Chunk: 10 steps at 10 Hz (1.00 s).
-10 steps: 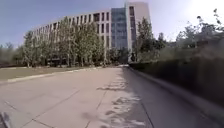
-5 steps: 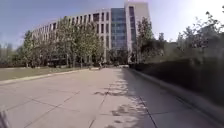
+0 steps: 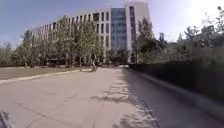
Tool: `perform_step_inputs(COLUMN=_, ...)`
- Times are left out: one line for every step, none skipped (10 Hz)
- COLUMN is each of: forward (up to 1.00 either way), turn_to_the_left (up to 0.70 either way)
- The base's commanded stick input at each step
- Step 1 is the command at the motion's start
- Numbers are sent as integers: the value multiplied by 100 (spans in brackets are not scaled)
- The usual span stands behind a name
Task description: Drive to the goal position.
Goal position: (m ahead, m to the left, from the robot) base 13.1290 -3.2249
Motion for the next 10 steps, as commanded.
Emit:
perform_step_inputs(forward=70, turn_to_the_left=0)
perform_step_inputs(forward=70, turn_to_the_left=0)
perform_step_inputs(forward=70, turn_to_the_left=0)
perform_step_inputs(forward=70, turn_to_the_left=0)
perform_step_inputs(forward=70, turn_to_the_left=0)
perform_step_inputs(forward=70, turn_to_the_left=0)
perform_step_inputs(forward=70, turn_to_the_left=0)
perform_step_inputs(forward=70, turn_to_the_left=0)
perform_step_inputs(forward=70, turn_to_the_left=0)
perform_step_inputs(forward=70, turn_to_the_left=0)
